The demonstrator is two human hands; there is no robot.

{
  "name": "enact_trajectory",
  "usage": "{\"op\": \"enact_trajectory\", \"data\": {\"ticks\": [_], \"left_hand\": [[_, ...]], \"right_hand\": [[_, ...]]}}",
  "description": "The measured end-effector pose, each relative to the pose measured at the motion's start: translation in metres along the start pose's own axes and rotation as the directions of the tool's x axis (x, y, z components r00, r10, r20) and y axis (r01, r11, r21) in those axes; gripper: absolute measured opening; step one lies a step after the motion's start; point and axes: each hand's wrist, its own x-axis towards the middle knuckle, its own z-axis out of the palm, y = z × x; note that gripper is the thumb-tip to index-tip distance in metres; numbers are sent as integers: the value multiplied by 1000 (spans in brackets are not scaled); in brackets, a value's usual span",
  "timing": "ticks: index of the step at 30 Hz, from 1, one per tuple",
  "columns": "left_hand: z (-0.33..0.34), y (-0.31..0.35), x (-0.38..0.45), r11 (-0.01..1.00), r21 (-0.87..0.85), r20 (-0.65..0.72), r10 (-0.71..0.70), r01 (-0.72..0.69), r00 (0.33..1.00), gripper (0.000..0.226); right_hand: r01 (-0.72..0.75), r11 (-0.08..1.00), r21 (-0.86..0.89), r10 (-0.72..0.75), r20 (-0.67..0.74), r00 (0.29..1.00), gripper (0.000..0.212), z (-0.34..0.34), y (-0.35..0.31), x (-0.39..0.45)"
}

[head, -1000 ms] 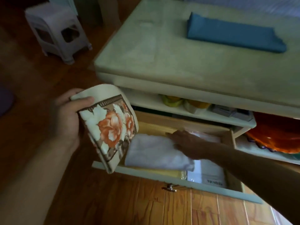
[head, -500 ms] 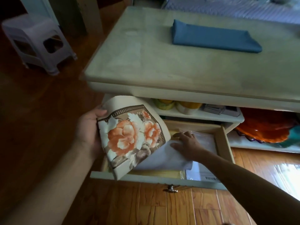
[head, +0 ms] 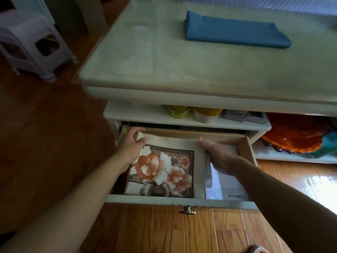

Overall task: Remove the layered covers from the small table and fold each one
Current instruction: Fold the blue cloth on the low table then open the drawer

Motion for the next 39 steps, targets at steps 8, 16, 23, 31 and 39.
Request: {"op": "enact_trajectory", "data": {"ticks": [8, 16, 23, 31, 39], "left_hand": [[3, -18, -28, 723, 650, 299, 40, -234, 953, 56], [2, -7, -34, 301, 748, 615, 19, -592, 788, 119], [10, -23, -24, 274, 754, 635, -69, -597, 769, 119], [9, -26, -26, 298, 744, 639, -57, -597, 767, 116], [11, 46, -36, 248, 774, 633, -305, -582, 712, 94]], "right_hand": [[39, 990, -136, -65, -192, 979, 43, 27, -9, 0], [-262, 560, -786, -205, -437, 876, 52, 41, -26, 15], [285, -206, -936, -380, 345, 858, 67, 56, -3, -6], [186, -107, -977, -251, 207, 946, 87, 51, 17, 3], [292, -170, -941, -128, 315, 940, 73, 58, -49, -23]]}}
